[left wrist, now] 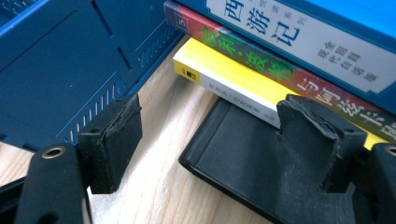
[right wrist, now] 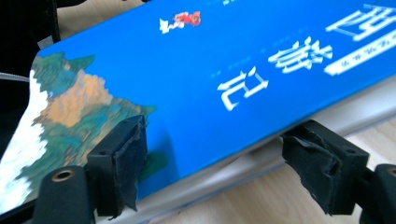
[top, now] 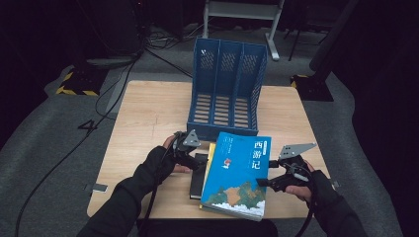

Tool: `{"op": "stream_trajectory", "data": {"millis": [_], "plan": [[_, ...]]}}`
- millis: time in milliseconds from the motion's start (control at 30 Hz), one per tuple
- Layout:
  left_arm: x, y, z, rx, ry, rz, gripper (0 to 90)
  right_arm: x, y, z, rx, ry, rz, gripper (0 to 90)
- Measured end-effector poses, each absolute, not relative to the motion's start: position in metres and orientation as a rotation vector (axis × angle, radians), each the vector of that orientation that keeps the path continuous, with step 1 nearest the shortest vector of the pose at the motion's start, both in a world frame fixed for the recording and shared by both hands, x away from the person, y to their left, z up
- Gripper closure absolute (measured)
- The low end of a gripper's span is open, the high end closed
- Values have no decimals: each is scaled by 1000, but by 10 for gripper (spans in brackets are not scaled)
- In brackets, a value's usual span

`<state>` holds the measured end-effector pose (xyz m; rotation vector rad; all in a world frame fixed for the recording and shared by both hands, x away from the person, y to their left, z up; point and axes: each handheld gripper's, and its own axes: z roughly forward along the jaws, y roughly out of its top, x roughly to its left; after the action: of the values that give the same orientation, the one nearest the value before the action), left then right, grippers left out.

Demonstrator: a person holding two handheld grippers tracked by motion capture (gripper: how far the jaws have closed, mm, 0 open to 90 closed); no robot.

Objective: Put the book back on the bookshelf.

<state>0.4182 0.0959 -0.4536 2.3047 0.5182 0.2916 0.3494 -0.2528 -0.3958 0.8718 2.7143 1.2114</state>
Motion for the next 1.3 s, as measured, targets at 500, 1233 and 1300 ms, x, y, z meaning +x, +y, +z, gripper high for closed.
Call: {"op": "stream_trajectory", "data": {"millis": [500,1233,1300], "plan": [[419,97,-455,2314,507,284,221,379,-244,-406,902,2723,1387,589],[413,104,-460,2321,502,277,221,365,-258,-398,1125,2688,1108,261],[412,103,-460,2326,496,274,221,364,-260,-401,1142,2713,1125,253]]}}
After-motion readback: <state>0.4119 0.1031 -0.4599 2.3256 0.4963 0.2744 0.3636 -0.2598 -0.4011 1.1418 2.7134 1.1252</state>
